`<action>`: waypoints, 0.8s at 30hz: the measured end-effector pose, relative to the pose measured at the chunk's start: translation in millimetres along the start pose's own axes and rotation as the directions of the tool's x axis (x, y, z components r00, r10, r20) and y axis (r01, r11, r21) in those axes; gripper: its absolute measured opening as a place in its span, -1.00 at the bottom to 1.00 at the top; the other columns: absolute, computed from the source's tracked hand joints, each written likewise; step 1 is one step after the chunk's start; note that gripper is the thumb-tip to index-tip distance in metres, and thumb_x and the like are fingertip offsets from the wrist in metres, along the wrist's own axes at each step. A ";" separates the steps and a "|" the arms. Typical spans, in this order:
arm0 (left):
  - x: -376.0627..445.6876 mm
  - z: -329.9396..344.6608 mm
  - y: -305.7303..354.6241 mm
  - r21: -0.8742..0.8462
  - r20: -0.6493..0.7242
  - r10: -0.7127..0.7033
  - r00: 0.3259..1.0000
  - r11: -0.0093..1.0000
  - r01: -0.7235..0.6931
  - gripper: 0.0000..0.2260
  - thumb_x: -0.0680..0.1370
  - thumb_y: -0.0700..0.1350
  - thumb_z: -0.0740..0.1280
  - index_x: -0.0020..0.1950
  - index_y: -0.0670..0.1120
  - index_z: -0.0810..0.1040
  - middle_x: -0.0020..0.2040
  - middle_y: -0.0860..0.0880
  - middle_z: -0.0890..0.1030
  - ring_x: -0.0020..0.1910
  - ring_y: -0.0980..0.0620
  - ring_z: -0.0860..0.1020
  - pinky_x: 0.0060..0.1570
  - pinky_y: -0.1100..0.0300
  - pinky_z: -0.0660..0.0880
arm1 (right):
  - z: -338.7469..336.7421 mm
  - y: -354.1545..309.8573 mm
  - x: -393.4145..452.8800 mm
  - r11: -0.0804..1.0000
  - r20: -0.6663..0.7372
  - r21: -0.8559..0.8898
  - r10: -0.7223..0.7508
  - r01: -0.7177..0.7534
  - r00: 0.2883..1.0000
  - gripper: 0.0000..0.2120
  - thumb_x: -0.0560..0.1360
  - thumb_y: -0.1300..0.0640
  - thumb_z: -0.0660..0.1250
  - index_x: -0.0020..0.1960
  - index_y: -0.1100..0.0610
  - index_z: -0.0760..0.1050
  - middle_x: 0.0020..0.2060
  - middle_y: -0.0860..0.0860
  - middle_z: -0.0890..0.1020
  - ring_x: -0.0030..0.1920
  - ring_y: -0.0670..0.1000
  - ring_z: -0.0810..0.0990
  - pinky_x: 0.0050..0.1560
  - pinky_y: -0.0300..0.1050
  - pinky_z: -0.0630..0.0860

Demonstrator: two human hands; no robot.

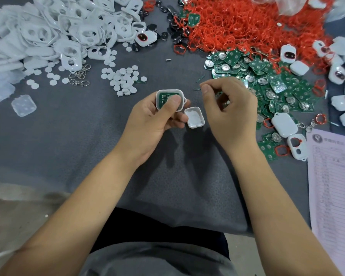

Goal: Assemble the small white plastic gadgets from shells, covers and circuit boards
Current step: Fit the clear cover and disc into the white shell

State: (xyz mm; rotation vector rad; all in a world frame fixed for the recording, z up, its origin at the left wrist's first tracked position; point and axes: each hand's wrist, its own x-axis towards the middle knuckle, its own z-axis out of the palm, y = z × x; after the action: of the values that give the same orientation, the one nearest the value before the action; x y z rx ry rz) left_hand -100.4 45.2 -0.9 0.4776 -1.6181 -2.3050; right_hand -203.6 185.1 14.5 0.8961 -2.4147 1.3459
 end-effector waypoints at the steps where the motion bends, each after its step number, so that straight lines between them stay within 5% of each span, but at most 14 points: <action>1: -0.3 0.3 0.0 -0.005 -0.002 0.001 1.000 1.000 -0.001 -0.89 0.71 -0.19 0.28 0.11 -0.14 0.60 -0.02 -0.06 0.74 -0.23 0.11 0.65 -0.18 0.25 0.59 | 0.8 -0.1 -0.4 1.000 0.010 -0.001 -0.005 0.005 1.000 -0.89 0.60 0.19 0.37 -0.04 0.16 0.67 -0.20 0.01 0.64 -0.29 -0.01 0.51 -0.22 -0.15 0.43; 8: -0.9 1.9 0.5 -0.032 -0.011 -0.015 1.000 0.999 0.015 -0.86 0.72 -0.20 0.25 0.11 -0.17 0.60 -0.04 -0.06 0.74 -0.22 0.09 0.67 -0.16 0.24 0.61 | 1.9 1.1 -1.0 1.000 0.050 -0.007 -0.011 0.011 0.999 -0.88 0.61 0.17 0.37 -0.02 0.17 0.68 -0.19 0.04 0.65 -0.25 0.03 0.54 -0.19 -0.02 0.47; 24: -2.0 0.4 4.3 -0.075 0.016 -0.011 1.000 0.997 0.012 -0.87 0.73 -0.21 0.23 0.19 -0.15 0.55 0.04 -0.10 0.74 -0.06 0.00 0.73 -0.05 0.21 0.62 | -2.7 3.1 2.1 1.000 0.027 -0.006 0.011 -0.011 1.000 -0.88 0.60 0.17 0.37 -0.04 0.16 0.67 -0.21 0.02 0.65 -0.27 -0.03 0.51 -0.19 -0.15 0.44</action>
State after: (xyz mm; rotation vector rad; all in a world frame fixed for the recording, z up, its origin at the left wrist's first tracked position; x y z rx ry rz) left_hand -98.6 44.9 3.5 0.4538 -1.5332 -2.3734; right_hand -207.4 187.6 14.9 0.9070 -2.4462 1.3382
